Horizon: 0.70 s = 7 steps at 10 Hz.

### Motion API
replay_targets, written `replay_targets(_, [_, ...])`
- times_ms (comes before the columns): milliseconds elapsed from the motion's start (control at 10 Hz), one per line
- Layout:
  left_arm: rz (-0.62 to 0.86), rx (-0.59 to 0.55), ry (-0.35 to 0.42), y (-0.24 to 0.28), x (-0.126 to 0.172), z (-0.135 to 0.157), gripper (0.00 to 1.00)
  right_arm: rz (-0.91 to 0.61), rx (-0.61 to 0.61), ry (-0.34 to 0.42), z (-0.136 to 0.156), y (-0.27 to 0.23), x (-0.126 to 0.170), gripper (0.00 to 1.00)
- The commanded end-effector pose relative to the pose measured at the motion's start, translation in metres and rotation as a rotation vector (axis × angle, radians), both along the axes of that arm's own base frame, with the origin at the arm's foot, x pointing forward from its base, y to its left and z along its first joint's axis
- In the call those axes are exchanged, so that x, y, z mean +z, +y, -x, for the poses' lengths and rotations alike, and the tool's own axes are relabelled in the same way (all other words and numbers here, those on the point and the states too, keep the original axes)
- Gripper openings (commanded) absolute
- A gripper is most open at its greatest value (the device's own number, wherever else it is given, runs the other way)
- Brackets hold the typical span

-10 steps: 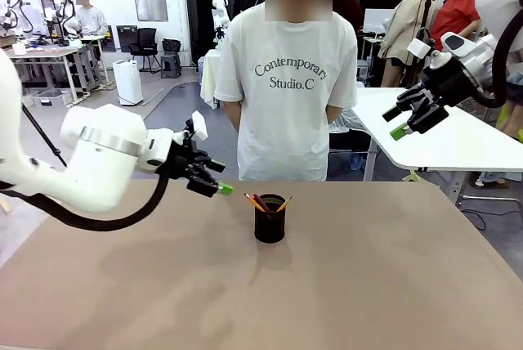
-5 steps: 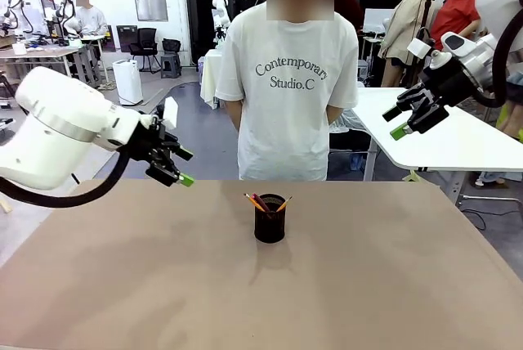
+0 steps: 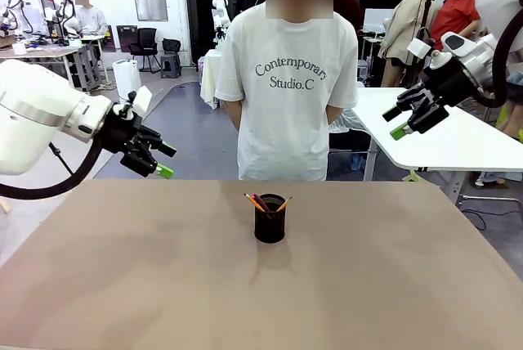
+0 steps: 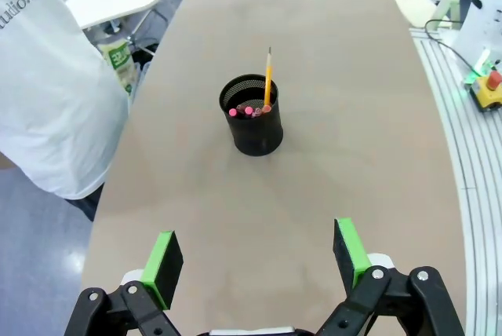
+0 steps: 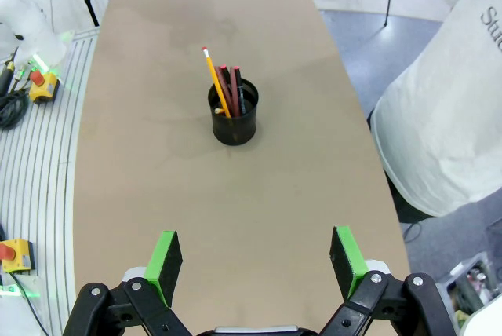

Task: Place the pens into the pen holder.
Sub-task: Pick up a writing instrument from the table and place it into the Pen holder.

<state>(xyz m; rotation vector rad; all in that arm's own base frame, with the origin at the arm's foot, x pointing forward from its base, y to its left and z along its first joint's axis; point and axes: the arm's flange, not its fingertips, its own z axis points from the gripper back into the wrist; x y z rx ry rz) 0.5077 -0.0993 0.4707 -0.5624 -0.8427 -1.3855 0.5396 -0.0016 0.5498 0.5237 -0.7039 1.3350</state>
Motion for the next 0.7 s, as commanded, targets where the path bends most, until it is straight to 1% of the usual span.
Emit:
replay_targets(0, [-0.011, -0.001, 0.036, 0.006, 0.009, -0.019, 1.0, -0.004, -0.01, 0.015, 0.004, 0.001, 0.003, 1.0])
replay_targets(200, [-0.02, 0.007, 0.085, 0.015, 0.013, -0.039, 1.0, -0.004, -0.01, 0.015, 0.004, 0.001, 0.003, 1.0])
replay_targets(400, [-0.021, 0.003, 0.045, 0.014, 0.018, -0.055, 1.0, -0.004, -0.01, 0.015, 0.004, 0.001, 0.003, 1.0])
replay_targets(600, [0.006, 0.007, 0.044, 0.014, 0.022, -0.06, 1.0, -0.004, -0.01, 0.015, 0.004, 0.001, 0.003, 1.0])
